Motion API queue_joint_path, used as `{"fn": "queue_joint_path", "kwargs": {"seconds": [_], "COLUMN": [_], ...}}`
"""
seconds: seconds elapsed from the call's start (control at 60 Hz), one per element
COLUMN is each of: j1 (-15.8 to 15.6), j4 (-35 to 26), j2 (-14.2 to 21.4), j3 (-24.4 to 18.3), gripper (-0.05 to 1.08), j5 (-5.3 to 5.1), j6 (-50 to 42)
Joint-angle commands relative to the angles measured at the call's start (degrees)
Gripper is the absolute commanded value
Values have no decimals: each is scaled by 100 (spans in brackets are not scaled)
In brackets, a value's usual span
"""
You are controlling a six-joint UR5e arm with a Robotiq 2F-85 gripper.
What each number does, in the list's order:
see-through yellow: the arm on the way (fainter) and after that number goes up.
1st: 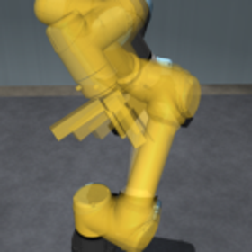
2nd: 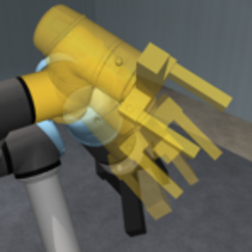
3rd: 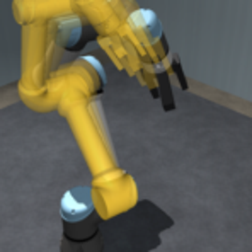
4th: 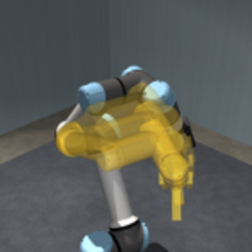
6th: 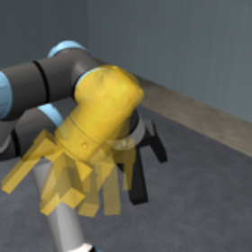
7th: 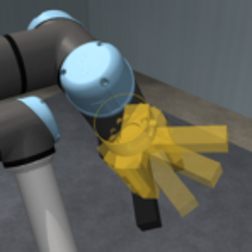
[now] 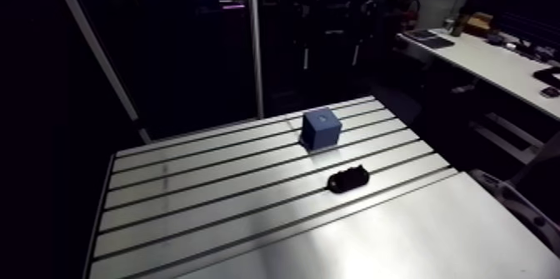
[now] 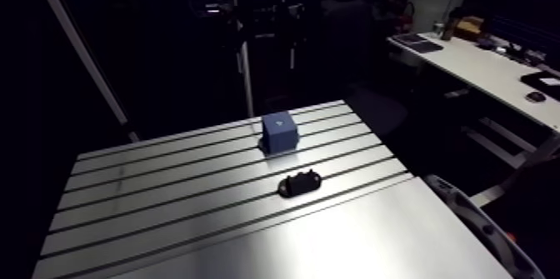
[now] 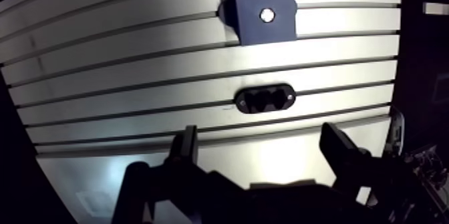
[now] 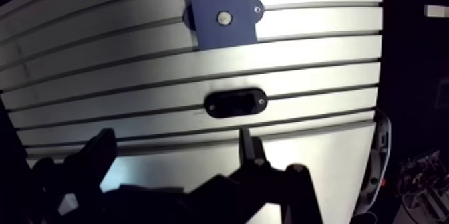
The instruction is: Pick up the M10 bolt and insert it into the hex recess until seated.
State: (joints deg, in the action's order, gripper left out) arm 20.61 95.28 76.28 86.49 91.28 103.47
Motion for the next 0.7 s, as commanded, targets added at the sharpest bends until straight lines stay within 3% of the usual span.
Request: {"fn": "queue_joint_path", "kwargs": {"seconds": [0.017,0.117,0.283,0.7], "j1": [-417,-648,-974,-963], "j4": [-875,-866,-867,-866], "j2": [1289,1418,1549,1649], "j3": [173,230,198,311], "gripper": [0,0,0,0], "j5": [-79,-153,-365,-326], "j6": [-191,-181,-182,-291]}}
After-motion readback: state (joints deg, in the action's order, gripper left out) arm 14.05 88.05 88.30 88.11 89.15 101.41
